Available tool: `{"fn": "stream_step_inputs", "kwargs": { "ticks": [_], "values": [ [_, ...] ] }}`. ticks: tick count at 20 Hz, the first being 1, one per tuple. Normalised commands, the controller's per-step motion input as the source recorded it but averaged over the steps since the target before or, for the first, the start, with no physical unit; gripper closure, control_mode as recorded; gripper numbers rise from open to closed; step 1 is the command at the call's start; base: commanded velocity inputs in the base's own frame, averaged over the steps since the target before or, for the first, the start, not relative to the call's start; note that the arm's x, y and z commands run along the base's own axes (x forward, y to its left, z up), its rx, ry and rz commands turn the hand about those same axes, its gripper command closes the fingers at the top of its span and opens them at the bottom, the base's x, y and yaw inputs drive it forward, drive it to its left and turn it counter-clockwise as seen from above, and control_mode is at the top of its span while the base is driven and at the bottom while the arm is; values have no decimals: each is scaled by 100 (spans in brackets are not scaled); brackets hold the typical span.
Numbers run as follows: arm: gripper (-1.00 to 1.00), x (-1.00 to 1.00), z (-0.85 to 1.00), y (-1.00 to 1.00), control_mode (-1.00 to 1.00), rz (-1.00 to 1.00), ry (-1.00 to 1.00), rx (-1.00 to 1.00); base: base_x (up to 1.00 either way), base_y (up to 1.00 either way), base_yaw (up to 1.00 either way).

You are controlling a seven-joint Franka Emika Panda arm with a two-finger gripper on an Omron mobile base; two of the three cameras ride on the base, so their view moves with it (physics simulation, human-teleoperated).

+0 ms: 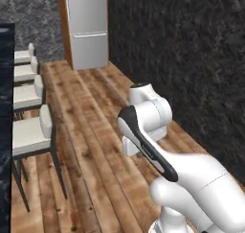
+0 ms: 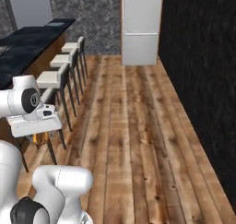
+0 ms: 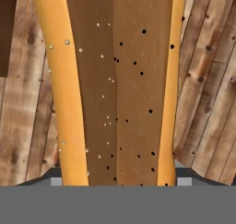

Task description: Move the hot dog bun to the plate on the dining table and place the condiment next to that plate. Then navigate to the fridge and take the sausage and place it on the plate as well.

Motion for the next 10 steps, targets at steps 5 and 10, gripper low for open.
{"fn": "stream_step_inputs", "kwargs": {
  "ticks": [5,10],
  "values": [
    [100,0,0,0,100,0,0,0,100,-31,0],
    [100,0,0,0,100,0,0,0,100,0,0]
  ]
}}
